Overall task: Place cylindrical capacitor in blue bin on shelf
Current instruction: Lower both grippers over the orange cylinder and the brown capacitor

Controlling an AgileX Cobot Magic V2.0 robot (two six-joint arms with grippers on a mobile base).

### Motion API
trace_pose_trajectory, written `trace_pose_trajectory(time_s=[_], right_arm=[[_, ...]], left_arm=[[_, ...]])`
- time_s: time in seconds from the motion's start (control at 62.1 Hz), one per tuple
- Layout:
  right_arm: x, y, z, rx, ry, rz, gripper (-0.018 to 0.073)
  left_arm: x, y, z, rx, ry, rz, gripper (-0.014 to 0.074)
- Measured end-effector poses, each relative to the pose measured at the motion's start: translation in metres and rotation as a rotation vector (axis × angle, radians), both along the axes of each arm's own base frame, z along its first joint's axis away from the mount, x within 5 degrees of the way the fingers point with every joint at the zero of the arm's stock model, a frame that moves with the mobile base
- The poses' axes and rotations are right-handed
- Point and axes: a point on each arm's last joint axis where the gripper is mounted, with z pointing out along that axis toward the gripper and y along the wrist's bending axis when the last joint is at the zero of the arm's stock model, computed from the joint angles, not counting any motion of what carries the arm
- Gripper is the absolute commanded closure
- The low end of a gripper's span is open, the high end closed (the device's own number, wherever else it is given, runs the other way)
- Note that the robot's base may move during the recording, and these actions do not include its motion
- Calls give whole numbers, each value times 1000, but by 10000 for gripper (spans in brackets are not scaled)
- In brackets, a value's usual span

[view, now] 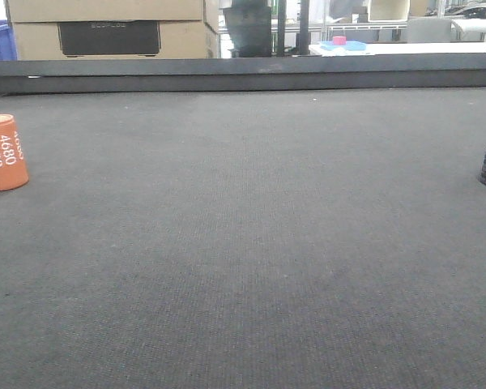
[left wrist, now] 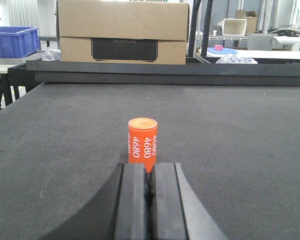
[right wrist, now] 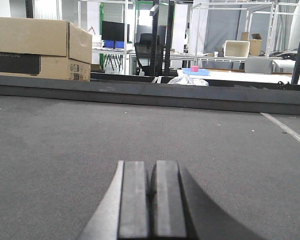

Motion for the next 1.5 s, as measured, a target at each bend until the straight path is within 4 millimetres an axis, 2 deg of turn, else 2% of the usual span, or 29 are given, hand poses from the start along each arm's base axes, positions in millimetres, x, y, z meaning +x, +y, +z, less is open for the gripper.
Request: trace_pose_trajectory(time_s=[0.885,1.062,1.143,1.207,1.368,1.497], right_arm=[[0,0,0,0,-2,0,724],[-1,0,7,7,-75,-4,724],[-2,0,11,10,-67,-2,724],[-4,0,19,13,-50,1,724],[-14,0,57,15,-56,11,724],[-10,1,78,8,26,17,724]], left_arm=[[0,0,0,0,0,0,707],[0,0,1,-1,-10,0,707],[-2,0,10,-1,-6,1,707],[-5,1,25,-1,-5,3,707],[-10,2,64,6,48,8,707],[1,1,91,17,116,10,707]])
